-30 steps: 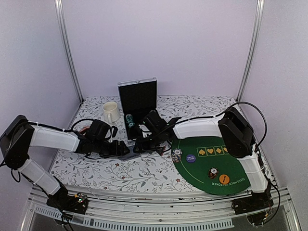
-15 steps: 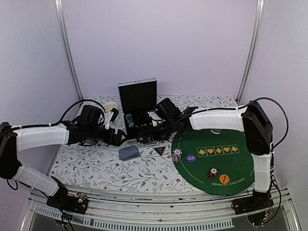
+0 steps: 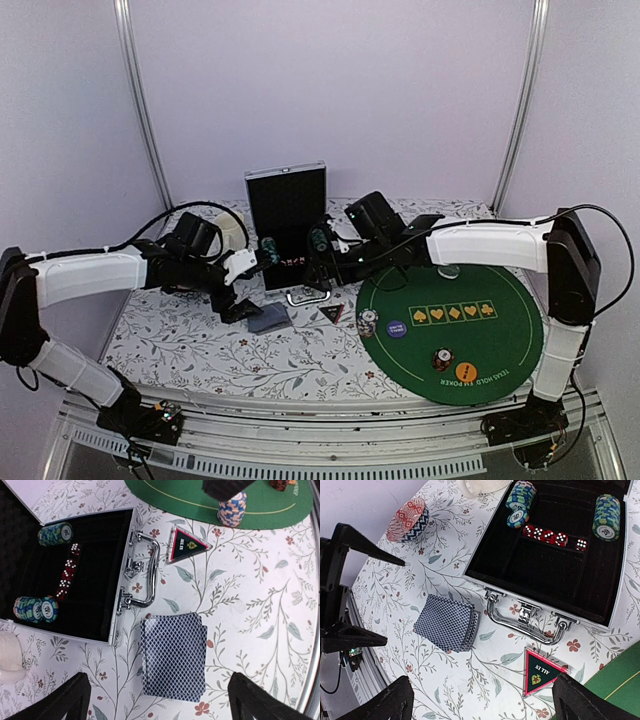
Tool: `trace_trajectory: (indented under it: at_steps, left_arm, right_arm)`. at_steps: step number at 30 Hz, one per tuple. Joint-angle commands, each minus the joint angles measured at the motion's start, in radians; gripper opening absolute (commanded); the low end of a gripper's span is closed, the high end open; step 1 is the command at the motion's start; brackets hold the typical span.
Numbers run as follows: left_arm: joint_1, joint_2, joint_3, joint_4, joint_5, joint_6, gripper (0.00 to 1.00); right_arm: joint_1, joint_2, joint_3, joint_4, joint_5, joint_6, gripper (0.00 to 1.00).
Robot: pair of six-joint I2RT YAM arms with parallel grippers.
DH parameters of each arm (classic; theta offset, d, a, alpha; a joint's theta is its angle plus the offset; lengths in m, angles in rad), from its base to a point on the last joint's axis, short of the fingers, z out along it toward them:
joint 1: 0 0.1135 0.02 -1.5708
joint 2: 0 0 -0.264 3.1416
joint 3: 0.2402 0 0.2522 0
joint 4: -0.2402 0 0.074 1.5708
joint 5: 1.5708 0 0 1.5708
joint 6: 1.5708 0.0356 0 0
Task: Distribute texas hold em gaming equipment
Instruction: Pick up the face-down deck piles from the center of the board.
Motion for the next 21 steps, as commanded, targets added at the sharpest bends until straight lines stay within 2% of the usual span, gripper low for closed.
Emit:
trace_trajectory:
  at_steps: [1,5,13,17,21]
  left_arm:
    - [0.001,0.115,0.049,-0.046,0.02,0.105,0.98]
    - [0.001,0.153,0.023,0.017,0.054,0.119,0.98]
    - [-0.003,0.261,0.047,0.038,0.005,0.108,0.98]
    - [-0.002,0.3,0.055,0.06,-0.065,0.083,0.98]
    - [-0.011,0.308,0.057,0.071,-0.058,0.085,0.98]
  right_arm:
    - [-0.002,-0.041,-0.048,0.014,0.015,-0.016,0.99]
    - [-0.003,-0.054,-0.073,0.018,0.021,-0.004,0.99]
    - [-0.003,-0.054,-0.09,0.033,0.012,0.006,0.99]
    - [-0.002,-0.055,-0.094,0.033,0.013,0.007,0.99]
    - [-0.003,-0.05,-0.094,0.034,0.009,0.006,0.99]
